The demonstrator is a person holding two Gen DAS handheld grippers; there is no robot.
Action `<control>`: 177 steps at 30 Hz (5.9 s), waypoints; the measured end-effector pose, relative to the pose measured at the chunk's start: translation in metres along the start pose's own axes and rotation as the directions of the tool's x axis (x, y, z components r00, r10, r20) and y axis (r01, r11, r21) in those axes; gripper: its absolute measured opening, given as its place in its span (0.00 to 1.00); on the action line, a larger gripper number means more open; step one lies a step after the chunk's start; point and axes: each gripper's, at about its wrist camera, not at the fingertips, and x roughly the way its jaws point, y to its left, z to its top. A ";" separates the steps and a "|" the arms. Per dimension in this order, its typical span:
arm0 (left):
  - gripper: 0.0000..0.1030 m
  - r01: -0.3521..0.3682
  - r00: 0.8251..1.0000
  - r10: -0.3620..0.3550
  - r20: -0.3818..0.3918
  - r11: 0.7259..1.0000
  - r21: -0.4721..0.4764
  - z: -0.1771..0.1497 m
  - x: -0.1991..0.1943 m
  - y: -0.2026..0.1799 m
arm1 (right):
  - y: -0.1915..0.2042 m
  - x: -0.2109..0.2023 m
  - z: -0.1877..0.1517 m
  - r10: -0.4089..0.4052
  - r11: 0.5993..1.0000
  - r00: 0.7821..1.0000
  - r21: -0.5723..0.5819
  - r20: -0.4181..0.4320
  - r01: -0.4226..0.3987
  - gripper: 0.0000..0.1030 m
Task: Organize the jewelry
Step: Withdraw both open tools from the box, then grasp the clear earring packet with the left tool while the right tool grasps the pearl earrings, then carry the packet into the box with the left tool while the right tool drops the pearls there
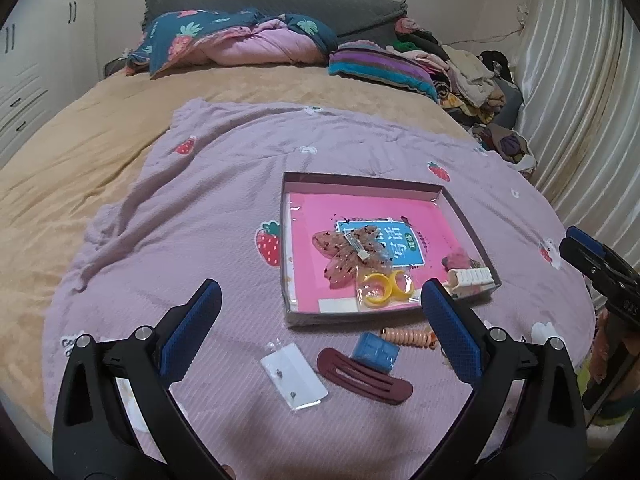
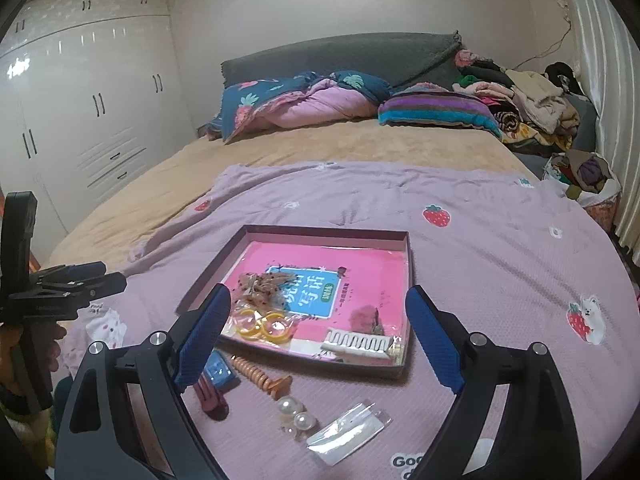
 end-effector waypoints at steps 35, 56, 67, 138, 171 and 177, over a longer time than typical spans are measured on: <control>0.91 -0.042 0.997 0.038 -0.067 0.998 -0.052 -0.075 -0.017 0.021 | 0.038 -0.011 -0.078 0.017 0.994 0.990 -0.106 -0.141 -0.032 0.86; 0.91 -0.026 0.981 0.016 -0.192 0.998 -0.050 -0.106 0.035 0.015 | 0.037 0.033 -0.108 -0.001 0.985 0.963 -0.167 -0.268 -0.045 0.86; 0.61 0.001 0.970 -0.027 -0.241 0.994 -0.110 -0.100 0.075 0.019 | 0.035 0.058 -0.111 -0.017 0.981 0.953 -0.192 -0.304 -0.043 0.85; 0.37 0.108 0.994 -0.107 -0.037 0.994 0.028 0.020 0.034 -0.036 | 0.017 0.021 -0.007 0.106 0.987 0.984 -0.106 -0.144 -0.122 0.38; 0.37 0.064 0.976 -0.059 -0.211 0.998 0.019 0.016 0.140 -0.010 | -0.014 0.142 0.017 0.023 0.999 0.969 -0.029 -0.245 -0.031 0.38; 0.50 0.070 0.972 -0.065 -0.225 0.997 0.013 0.010 0.142 -0.002 | -0.007 0.165 0.004 0.029 0.999 0.956 -0.035 -0.294 -0.041 0.38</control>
